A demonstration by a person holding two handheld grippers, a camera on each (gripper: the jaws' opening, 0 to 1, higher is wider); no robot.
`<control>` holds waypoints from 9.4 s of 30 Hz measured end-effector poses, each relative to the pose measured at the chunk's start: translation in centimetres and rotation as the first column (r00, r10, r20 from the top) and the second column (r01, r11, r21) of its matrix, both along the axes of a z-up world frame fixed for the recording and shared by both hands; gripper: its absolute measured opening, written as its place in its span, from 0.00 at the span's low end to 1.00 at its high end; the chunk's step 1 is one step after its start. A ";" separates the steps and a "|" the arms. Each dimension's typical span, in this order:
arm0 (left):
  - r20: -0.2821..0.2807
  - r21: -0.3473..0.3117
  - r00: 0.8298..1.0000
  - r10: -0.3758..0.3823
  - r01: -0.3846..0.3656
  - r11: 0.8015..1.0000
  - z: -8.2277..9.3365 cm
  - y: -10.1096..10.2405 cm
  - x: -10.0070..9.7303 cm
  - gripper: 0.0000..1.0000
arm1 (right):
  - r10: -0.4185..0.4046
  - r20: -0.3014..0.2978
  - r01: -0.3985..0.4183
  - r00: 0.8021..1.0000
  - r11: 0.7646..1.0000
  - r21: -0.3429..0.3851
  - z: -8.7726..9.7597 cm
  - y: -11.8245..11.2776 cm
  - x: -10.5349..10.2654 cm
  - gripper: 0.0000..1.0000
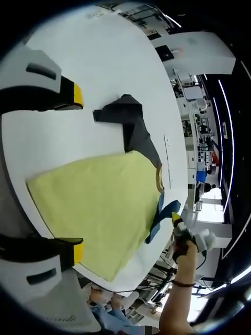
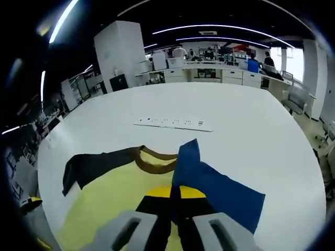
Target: Fold the garment on the visible template until the final outline fits inside the template.
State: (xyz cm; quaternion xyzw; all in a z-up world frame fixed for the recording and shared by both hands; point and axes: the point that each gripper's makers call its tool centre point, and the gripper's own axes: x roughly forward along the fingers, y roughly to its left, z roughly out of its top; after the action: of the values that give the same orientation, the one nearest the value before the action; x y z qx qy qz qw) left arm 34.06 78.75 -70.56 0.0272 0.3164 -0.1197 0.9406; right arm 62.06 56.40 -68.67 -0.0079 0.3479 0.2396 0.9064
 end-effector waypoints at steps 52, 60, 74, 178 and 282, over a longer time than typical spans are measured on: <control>-0.013 -0.010 0.999 0.051 -0.052 0.999 -0.5 1.5 -0.5 0.98 | 0.259 -0.013 -0.259 0.966 0.966 0.003 -0.6 12.3 -4.3 0.00; -0.013 -0.015 0.998 0.058 -0.058 0.998 -0.6 1.7 -0.4 0.98 | 0.257 -0.035 -0.257 0.966 0.966 -0.002 -2.2 13.3 -4.7 0.00; -0.010 -0.020 0.997 0.075 -0.075 0.997 -0.5 2.0 -0.6 0.98 | 0.221 -0.114 -0.214 0.968 0.974 0.077 -4.9 15.4 -5.8 0.00; -0.006 0.013 0.997 0.079 -0.079 0.997 -0.2 2.2 -0.7 0.99 | 0.137 0.004 -0.137 0.990 0.988 0.066 -4.3 4.0 -4.2 0.82; -0.035 0.016 0.995 0.090 -0.090 0.996 -0.7 2.7 -0.9 0.98 | -0.134 -0.096 0.129 0.986 0.990 -0.056 -8.4 -11.8 -6.1 0.01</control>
State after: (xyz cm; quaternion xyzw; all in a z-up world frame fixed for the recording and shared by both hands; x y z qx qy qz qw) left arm 33.19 81.42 -71.27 0.0177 0.3351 -0.0752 0.9390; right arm 56.00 44.64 -77.03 0.0046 0.3983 0.1706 0.9012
